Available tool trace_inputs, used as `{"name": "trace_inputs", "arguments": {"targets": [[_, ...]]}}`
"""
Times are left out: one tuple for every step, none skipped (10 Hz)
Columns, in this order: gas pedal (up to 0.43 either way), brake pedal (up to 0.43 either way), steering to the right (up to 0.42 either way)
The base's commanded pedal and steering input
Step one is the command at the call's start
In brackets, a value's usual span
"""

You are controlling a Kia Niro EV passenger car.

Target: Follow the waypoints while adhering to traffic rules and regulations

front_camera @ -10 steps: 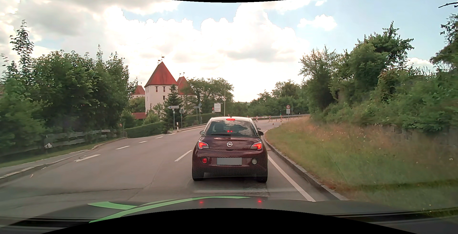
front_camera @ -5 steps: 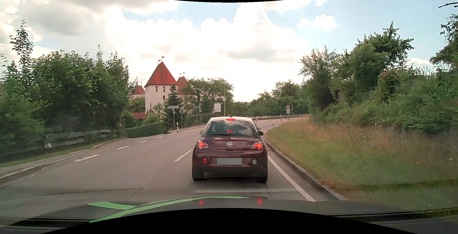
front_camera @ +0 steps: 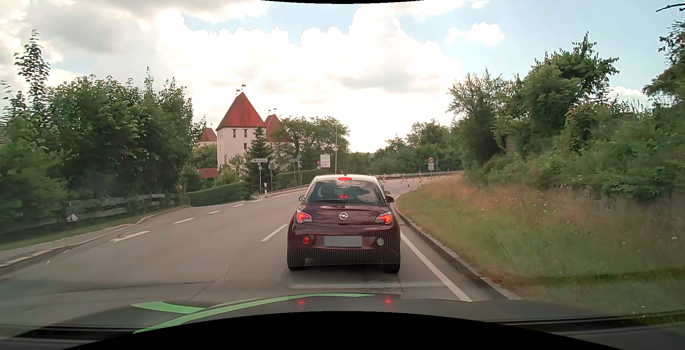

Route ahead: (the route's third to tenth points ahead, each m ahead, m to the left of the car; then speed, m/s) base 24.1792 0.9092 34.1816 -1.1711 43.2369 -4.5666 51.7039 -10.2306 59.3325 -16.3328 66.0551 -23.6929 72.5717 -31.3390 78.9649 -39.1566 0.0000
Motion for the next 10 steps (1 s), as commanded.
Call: {"name": "trace_inputs", "arguments": {"targets": [[0.0,0.329,0.027],[0.0,0.329,0.027],[0.0,0.329,0.027],[0.0,0.329,0.027],[0.0,0.329,0.027],[0.0,0.329,0.027],[0.0,0.329,0.027],[0.0,0.329,0.027],[0.0,0.329,0.027],[0.0,0.329,0.027]]}}
